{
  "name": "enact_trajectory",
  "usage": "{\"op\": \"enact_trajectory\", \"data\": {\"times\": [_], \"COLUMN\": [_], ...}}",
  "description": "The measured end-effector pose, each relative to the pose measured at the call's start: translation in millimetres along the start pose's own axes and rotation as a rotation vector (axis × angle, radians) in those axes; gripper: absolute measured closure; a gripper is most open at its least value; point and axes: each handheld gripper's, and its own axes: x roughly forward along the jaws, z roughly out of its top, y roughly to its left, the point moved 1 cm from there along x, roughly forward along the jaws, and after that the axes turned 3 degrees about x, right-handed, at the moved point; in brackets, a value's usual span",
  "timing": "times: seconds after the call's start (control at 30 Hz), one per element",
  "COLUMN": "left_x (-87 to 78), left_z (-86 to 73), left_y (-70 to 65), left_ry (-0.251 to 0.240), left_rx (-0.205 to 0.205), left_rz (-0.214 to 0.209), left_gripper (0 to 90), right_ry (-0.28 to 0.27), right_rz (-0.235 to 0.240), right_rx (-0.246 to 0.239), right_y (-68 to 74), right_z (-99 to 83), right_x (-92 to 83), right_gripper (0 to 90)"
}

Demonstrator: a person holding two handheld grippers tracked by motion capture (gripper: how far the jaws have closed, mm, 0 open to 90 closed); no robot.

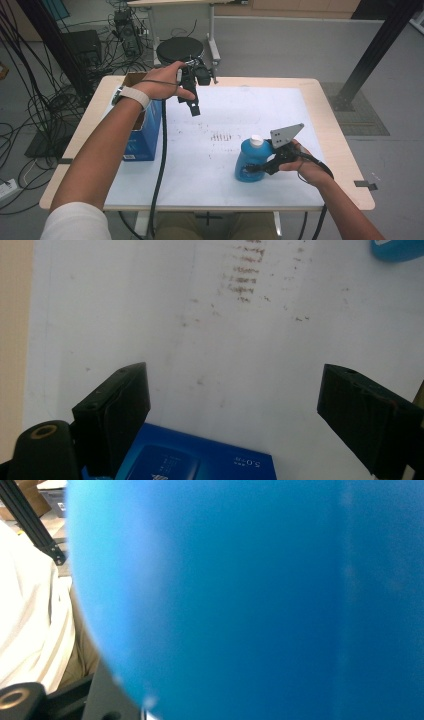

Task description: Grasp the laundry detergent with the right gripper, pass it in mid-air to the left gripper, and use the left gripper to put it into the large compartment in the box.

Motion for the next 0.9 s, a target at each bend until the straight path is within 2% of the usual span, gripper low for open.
{"op": "enact_trajectory", "data": {"times": [0.9], "left_x": [-1.0], "left_z": [-1.7], "left_y": [1.2], "left_ry": [0.004], "left_rx": [-0.002], "left_rz": [0.0], "left_gripper": [14.2], "right_ry": [0.006], "right_rz": [0.006], "right_rx": [0.017], "right_y": [-1.4], "right_z": [0.4], "right_x": [0.3], "right_gripper": [43.2]}}
